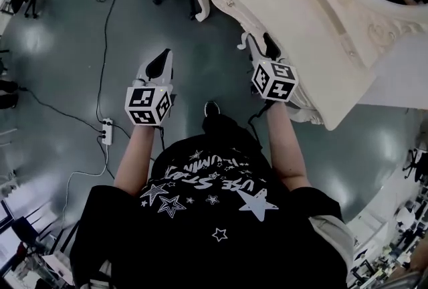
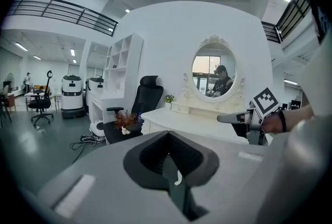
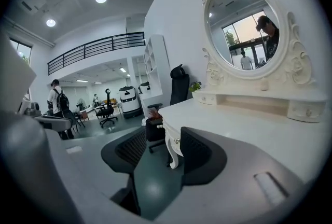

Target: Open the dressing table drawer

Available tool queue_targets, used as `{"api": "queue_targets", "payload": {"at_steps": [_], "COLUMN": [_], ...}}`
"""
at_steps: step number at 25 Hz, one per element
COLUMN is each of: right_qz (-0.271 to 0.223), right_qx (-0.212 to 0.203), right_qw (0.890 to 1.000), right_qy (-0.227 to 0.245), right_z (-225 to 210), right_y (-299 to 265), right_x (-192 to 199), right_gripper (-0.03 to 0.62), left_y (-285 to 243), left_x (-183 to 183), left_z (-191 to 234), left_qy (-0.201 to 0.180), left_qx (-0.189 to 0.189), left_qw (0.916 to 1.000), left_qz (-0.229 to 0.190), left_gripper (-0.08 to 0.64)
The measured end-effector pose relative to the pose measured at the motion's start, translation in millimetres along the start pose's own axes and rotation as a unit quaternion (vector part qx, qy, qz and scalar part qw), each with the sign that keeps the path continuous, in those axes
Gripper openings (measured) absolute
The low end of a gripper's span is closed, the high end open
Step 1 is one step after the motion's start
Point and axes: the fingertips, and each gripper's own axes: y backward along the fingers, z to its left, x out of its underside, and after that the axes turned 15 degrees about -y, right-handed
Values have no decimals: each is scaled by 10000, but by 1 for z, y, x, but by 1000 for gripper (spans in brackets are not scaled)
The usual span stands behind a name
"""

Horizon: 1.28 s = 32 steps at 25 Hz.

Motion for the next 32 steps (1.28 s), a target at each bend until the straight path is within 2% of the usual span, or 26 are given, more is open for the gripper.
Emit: {"api": "queue_targets", "payload": {"at_steps": [5, 10, 16, 25, 29, 32], "right_qz": [12, 49, 31, -220, -382, -420], "right_qx": [26, 111, 279, 960, 1513, 1780], "right_qw": [9999, 9995, 9989, 9939, 9854, 9798], "right_qy": [-136, -306, -373, -500, -684, -804], "right_z": [-27, -42, -49, -75, -88, -89], "right_y": [-36, -64, -90, -146, -175, -199], "right_x": [-23, -30, -37, -69, -88, -101], "right_gripper": [227, 224, 221, 219, 219, 219], "left_y": [-48, -78, -117, -232, -296, -338], "left_x": [-19, -16, -23, -51, -65, -77], "left_z": [5, 19, 40, 81, 95, 107], "left_qy": [-28, -13, -20, -169, -281, -324], "left_qx": [65, 84, 234, 994, 1623, 1992], "left_qw": [10000, 9999, 9997, 9947, 9862, 9793], "left_qz": [-14, 146, 90, -184, -186, -165], "left_gripper": [2, 2, 2, 2, 2, 2]}}
